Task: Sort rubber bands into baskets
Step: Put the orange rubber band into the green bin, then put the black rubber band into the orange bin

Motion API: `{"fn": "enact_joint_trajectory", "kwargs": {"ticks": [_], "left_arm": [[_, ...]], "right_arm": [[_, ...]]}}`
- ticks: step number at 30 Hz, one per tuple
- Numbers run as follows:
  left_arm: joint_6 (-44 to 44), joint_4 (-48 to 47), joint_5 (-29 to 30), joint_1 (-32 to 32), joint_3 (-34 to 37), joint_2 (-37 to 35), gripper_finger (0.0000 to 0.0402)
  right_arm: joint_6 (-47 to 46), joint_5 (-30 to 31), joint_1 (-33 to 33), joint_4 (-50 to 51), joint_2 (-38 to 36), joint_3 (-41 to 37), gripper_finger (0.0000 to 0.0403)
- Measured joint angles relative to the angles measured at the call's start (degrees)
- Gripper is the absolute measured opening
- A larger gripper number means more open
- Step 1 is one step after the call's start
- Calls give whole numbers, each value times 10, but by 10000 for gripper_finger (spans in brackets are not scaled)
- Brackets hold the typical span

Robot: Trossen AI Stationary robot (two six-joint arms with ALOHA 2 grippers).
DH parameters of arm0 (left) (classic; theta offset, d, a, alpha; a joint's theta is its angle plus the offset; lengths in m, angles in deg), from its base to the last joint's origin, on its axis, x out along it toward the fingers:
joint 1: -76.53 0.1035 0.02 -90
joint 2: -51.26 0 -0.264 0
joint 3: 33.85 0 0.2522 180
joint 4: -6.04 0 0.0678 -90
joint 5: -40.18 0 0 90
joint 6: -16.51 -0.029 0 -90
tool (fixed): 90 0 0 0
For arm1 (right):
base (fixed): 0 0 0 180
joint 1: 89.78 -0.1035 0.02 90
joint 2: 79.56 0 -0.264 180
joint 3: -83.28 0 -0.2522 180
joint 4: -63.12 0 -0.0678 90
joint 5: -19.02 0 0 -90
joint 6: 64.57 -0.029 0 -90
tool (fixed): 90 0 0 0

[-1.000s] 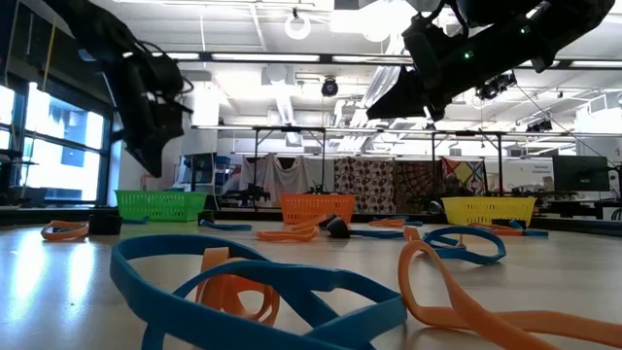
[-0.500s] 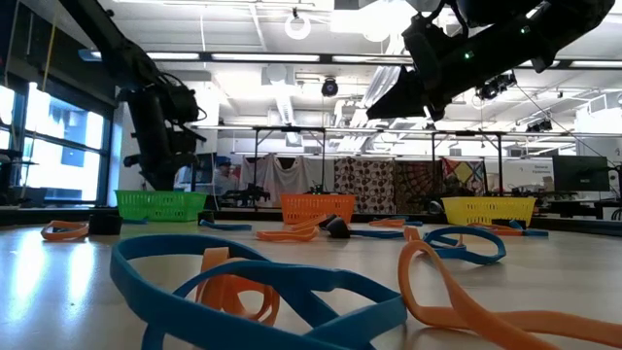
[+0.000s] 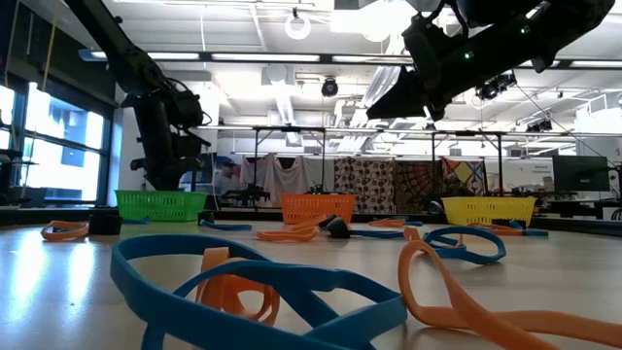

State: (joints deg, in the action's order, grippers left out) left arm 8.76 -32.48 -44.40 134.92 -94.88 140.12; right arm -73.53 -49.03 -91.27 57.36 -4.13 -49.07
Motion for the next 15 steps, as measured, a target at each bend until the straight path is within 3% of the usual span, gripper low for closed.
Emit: {"fn": "enact_joint_trajectory", "kwargs": {"ticks": [15], "left_arm": [[2, 7, 26, -1, 0, -13, 87]], "right_arm": [[0, 0, 0, 0, 0, 0, 0]]}}
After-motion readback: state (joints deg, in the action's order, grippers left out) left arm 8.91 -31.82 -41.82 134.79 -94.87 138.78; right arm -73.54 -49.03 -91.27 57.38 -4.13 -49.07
